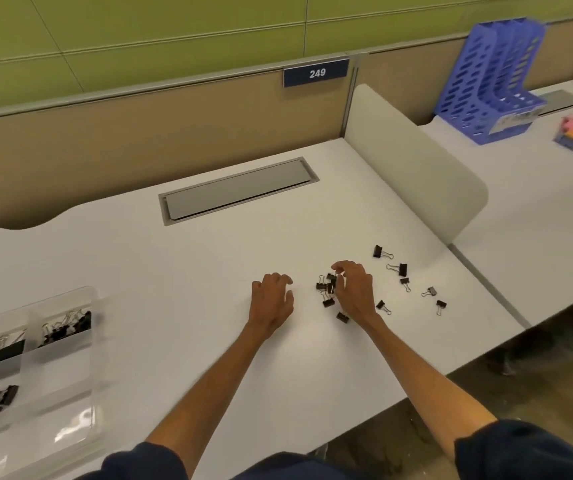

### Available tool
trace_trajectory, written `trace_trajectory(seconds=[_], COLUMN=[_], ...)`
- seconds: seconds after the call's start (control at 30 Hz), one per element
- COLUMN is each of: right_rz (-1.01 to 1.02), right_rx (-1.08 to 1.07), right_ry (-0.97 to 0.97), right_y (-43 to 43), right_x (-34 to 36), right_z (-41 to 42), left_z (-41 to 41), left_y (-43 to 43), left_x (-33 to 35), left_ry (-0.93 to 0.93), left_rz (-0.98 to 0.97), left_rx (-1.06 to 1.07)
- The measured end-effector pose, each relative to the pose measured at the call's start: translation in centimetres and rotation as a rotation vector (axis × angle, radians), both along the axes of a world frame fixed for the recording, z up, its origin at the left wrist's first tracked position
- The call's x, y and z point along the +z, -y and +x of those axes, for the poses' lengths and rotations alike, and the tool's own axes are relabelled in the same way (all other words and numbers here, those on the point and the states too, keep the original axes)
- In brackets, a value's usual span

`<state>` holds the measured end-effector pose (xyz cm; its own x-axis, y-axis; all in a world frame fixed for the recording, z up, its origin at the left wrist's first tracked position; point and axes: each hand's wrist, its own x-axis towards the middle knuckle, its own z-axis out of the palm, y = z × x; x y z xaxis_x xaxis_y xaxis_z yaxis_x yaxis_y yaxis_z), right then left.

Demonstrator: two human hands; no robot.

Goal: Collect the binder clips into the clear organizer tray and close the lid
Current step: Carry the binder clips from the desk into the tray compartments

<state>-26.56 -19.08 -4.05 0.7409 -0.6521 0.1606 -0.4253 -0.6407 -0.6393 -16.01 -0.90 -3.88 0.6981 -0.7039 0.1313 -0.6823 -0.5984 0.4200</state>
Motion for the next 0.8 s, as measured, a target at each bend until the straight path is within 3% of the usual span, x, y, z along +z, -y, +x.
trace_trajectory(seconds=[0.47, 0.8], right_rz=[-0.051, -0.216], right_rx=[-0.173, 0.029], right_ry=[-0.028, -0.12], right_y=[11.2, 16.6], right_x=[-1.0, -2.0], right_z=[-5.9, -9.0], left_z=[-2.6, -3.6], left_y=[12.7, 19.5], left_x=[0.2, -0.3], left_ry=[-0.037, -0.022], left_rz=[0.025, 0.099], left_rx=[-0.215, -0.288])
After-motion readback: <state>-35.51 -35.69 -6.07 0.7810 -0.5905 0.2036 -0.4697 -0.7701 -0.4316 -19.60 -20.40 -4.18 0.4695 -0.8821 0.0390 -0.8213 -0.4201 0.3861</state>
